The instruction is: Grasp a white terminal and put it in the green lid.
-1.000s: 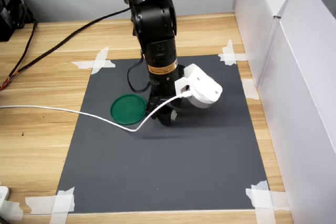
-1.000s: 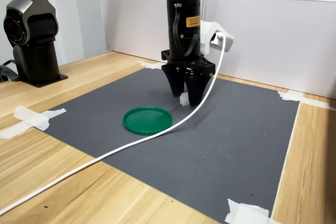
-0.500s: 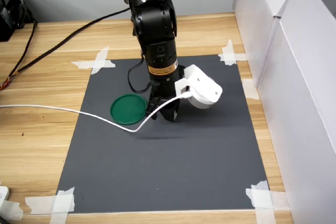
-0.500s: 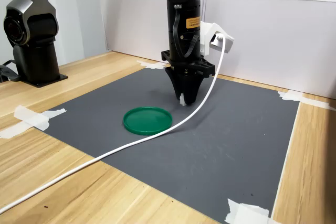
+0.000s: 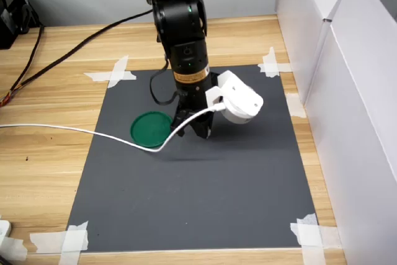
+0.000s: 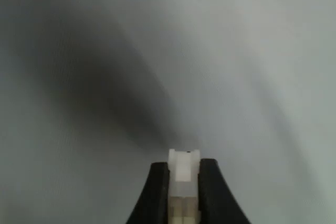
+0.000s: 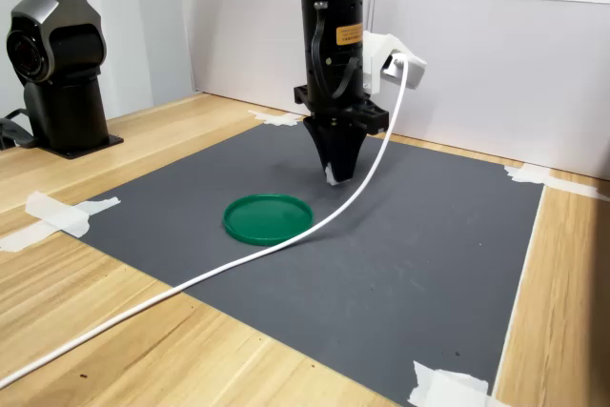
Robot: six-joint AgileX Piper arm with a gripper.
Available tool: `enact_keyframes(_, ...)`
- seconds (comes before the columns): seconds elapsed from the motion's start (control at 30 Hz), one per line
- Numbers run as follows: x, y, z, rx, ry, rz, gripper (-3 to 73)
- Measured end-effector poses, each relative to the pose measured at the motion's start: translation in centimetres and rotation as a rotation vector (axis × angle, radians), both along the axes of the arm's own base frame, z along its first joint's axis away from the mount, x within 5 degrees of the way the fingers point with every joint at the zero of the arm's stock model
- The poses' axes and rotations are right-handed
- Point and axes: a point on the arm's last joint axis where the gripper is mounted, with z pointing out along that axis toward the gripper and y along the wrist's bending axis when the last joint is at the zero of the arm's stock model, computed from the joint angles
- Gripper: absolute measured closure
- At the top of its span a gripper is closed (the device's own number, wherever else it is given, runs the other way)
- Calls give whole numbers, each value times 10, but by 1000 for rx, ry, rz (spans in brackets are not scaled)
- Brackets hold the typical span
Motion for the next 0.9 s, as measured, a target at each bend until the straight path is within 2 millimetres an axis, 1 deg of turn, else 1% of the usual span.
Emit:
enact_keyframes(0.07,-3,-6,11,11,-16,-7,605)
enact_keyframes(0.2,-9,-27,31,24,-32,-23,605)
enact_keyframes(0.3,-12,-44,40,22,-38,-36,605)
enact_keyframes(0.37,-13,-56,42,16,-39,-47,605)
enact_keyframes(0.5,-14,-75,42,-3,-27,-70,605)
enact_keyframes(0.6,-14,-83,42,-19,-27,-75,605)
enact_keyframes(0.77,-14,-88,40,-45,-22,-62,605)
enact_keyframes(0.9,-17,-91,26,-75,14,-50,605)
